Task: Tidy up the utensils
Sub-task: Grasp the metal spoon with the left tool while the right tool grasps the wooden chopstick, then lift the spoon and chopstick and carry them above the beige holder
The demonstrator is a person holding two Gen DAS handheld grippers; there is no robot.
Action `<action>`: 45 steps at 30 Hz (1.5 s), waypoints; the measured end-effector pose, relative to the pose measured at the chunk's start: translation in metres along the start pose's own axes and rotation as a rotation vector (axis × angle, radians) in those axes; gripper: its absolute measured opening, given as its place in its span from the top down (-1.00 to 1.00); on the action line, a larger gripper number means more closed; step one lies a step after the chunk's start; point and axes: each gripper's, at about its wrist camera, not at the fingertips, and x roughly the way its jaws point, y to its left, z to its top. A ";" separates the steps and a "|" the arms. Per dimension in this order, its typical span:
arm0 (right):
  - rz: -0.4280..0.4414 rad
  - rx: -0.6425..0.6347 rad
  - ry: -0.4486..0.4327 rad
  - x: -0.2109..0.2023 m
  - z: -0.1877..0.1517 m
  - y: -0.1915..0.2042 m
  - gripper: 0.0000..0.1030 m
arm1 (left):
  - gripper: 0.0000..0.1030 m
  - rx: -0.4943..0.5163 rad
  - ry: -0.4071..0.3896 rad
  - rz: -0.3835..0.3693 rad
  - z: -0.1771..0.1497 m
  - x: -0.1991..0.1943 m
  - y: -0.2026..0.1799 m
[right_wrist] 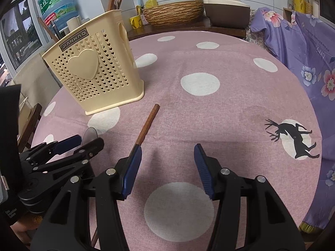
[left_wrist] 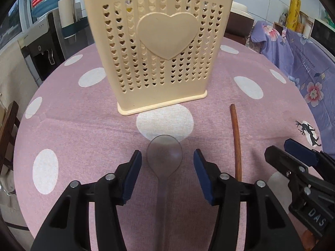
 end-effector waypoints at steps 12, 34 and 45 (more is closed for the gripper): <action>0.043 -0.013 0.056 0.016 0.007 0.015 -0.02 | 0.30 -0.103 -0.068 -0.009 0.010 -0.017 0.022; -0.037 -0.076 0.131 0.057 0.033 0.059 0.78 | 0.30 -0.216 -0.221 0.003 0.026 -0.067 0.055; 0.175 0.100 0.075 0.024 0.047 0.028 0.86 | 0.30 -0.237 -0.257 -0.014 0.027 -0.078 0.062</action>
